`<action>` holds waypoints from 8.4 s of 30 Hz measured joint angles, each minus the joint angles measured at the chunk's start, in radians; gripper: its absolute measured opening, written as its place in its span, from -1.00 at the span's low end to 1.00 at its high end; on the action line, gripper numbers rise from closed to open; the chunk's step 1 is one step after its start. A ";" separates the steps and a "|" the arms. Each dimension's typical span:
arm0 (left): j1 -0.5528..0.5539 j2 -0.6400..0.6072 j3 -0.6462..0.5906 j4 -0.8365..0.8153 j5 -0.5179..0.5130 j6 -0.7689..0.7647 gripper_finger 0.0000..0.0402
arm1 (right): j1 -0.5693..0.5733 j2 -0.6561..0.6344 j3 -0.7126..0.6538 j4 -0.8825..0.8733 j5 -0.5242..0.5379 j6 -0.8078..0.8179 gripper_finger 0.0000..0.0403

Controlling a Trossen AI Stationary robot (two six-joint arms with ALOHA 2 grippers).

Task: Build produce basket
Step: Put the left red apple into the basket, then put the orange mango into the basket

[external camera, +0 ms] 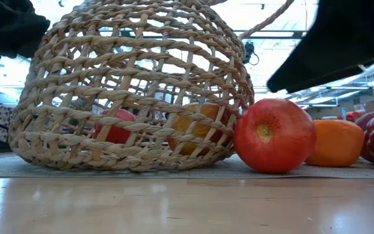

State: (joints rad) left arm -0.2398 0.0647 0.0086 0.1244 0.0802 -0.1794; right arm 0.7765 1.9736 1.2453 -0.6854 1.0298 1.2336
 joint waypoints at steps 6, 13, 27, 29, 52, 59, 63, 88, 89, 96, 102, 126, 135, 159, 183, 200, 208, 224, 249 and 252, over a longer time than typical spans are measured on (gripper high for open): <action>0.000 0.001 0.000 -0.050 0.000 -0.013 -0.83 | -0.044 0.000 -0.001 0.079 -0.077 -0.099 0.97; 0.000 0.000 0.000 -0.047 0.000 -0.019 -0.84 | -0.078 0.002 -0.050 0.139 -0.108 -0.112 0.98; 0.000 0.000 -0.001 -0.046 0.000 -0.018 -0.83 | -0.087 0.003 -0.111 0.222 -0.197 -0.111 0.79; 0.000 0.000 -0.001 -0.047 0.000 -0.019 -0.85 | -0.087 0.003 -0.111 0.221 -0.197 -0.112 0.72; 0.000 0.000 -0.001 -0.047 0.000 -0.018 -0.84 | -0.033 0.005 0.372 0.128 -0.191 -0.598 0.54; 0.000 0.000 -0.001 -0.046 0.000 -0.018 -0.83 | -0.035 0.005 0.560 0.128 -0.107 -0.880 0.56; 0.000 0.000 -0.001 -0.047 0.000 -0.018 -0.86 | -0.068 0.005 0.679 0.129 -0.100 -1.064 0.57; 0.000 0.000 -0.002 -0.047 0.000 -0.017 -0.82 | -0.291 0.005 0.842 0.128 0.209 -2.308 0.58; 0.000 0.000 -0.002 -0.047 0.000 -0.018 -0.83 | -0.290 0.005 0.842 0.128 0.209 -2.311 0.58; 0.000 0.000 -0.002 -0.046 0.000 -0.018 -0.86 | -0.279 0.005 0.842 0.128 0.227 -2.275 0.58; 0.000 0.000 -0.002 -0.047 0.000 -0.018 -0.82 | -0.290 0.005 0.842 0.127 0.281 -1.955 0.58; 0.000 0.001 -0.002 -0.046 0.000 -0.018 -0.86 | -0.717 0.003 0.842 -0.314 -0.689 -0.683 0.58; 0.000 0.001 -0.002 -0.046 0.000 -0.018 -0.82 | -0.780 0.003 0.842 -0.299 -1.002 -0.525 0.58; 0.000 0.001 -0.002 -0.042 0.000 -0.018 -0.86 | -0.763 0.201 0.814 -0.284 -1.127 -0.842 0.58; 0.000 0.001 -0.002 -0.042 0.000 -0.017 -0.82 | -0.754 0.155 1.092 -0.518 -0.871 -0.952 0.88; 0.000 0.001 -0.002 -0.041 0.000 -0.018 -0.83 | -0.858 -0.298 0.583 -0.536 -0.449 -0.908 0.81; 0.000 0.001 -0.002 -0.041 0.000 -0.018 -0.85 | -1.121 -0.558 0.107 -0.087 -0.669 -1.073 0.80; 0.000 0.000 -0.002 -0.041 0.000 -0.017 -0.85 | -1.540 -0.355 0.019 0.153 -1.100 -1.317 0.80; 0.000 0.001 -0.002 -0.041 0.000 -0.018 -0.84 | -1.568 -0.025 0.177 0.084 -1.101 -1.734 0.94; 0.000 0.001 -0.002 -0.041 0.000 -0.018 -0.86 | -1.567 -0.024 0.177 0.082 -1.099 -1.727 0.91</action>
State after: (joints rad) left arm -0.2394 0.0654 0.0067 0.0834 0.0799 -0.1974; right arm -0.7904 1.9495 1.4223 -0.6034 -0.0688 -0.4937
